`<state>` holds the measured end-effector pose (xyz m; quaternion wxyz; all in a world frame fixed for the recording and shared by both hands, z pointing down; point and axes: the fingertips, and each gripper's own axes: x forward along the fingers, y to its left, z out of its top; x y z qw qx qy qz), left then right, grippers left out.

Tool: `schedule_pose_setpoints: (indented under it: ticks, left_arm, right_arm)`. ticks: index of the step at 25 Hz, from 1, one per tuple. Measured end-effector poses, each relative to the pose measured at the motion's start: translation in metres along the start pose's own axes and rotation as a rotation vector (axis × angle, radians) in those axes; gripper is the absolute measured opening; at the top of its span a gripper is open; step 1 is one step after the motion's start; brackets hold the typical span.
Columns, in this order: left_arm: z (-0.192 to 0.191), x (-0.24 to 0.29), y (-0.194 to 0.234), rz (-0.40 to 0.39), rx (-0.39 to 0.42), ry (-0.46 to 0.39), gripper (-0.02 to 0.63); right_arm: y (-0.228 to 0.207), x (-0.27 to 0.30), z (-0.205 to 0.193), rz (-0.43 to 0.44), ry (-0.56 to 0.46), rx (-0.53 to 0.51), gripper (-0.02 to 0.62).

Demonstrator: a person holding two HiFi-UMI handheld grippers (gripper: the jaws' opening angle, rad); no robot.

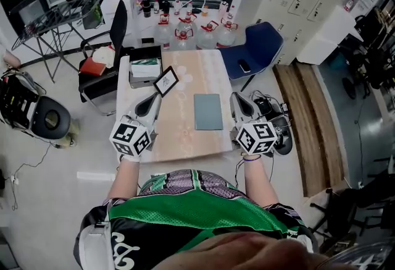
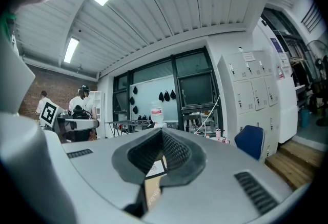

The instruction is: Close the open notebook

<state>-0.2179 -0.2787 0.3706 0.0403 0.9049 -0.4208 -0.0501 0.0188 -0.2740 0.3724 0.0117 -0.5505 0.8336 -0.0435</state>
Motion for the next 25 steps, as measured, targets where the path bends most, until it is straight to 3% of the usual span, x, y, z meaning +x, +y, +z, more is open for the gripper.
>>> schedule_pose_setpoints:
  ticks: [25]
  left_arm:
    - [-0.007,-0.002,0.008,0.008,-0.009,0.012,0.017]
  right_arm:
    - [-0.006,0.001,-0.010,-0.038,0.025,-0.001,0.003]
